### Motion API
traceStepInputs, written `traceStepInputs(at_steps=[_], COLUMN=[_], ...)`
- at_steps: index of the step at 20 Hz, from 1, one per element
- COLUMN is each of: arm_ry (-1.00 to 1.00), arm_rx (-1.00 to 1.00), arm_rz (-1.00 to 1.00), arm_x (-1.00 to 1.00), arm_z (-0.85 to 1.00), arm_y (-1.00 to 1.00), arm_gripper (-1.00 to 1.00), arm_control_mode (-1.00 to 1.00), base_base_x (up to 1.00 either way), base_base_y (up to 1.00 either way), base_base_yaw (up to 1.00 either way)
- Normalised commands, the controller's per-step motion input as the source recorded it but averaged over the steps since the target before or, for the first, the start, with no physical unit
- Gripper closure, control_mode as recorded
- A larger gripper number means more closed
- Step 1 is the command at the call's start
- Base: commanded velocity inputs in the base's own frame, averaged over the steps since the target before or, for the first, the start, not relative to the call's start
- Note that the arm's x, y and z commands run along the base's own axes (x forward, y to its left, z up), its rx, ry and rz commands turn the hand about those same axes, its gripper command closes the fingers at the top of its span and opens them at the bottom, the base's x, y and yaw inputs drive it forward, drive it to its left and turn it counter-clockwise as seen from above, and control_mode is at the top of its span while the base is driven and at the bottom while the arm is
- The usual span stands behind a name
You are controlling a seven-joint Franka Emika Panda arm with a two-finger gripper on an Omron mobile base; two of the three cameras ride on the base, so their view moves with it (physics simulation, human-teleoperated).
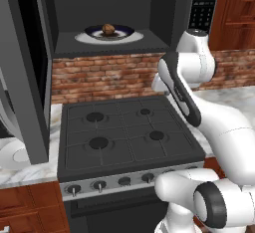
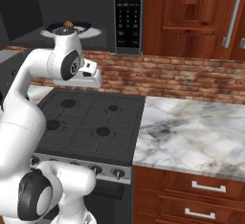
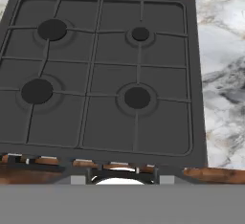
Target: Pick the egg from the microwave and place it on plate located on the counter.
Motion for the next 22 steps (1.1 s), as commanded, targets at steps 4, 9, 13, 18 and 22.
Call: traceStepInputs(at_steps=[4, 9, 13, 18, 22], arm_ry=[-0.1, -0.48, -0.47, -0.4, -0.23], arm_rx=[0.0, 0.0, 0.0, 0.01, 0.0], arm_rz=[0.0, 0.0, 0.04, 0.0, 0.0], arm_x=[-0.17, -0.47, -0.05, -0.01, 0.0], arm_z=[0.0, 0.32, 0.92, 0.99, 0.97], arm_y=[0.0, 0.01, 0.1, 0.08, 0.22], arm_gripper=[-1.0, -1.0, -1.0, -1.0, -1.0], arm_control_mode=[-1.0, -1.0, -1.0, -1.0, -1.0], base_base_x=[0.0, 0.0, 0.0, 0.0, 0.0], base_base_y=[0.0, 0.0, 0.0, 0.0, 0.0], base_base_yaw=[0.0, 0.0, 0.0, 0.0, 0.0])
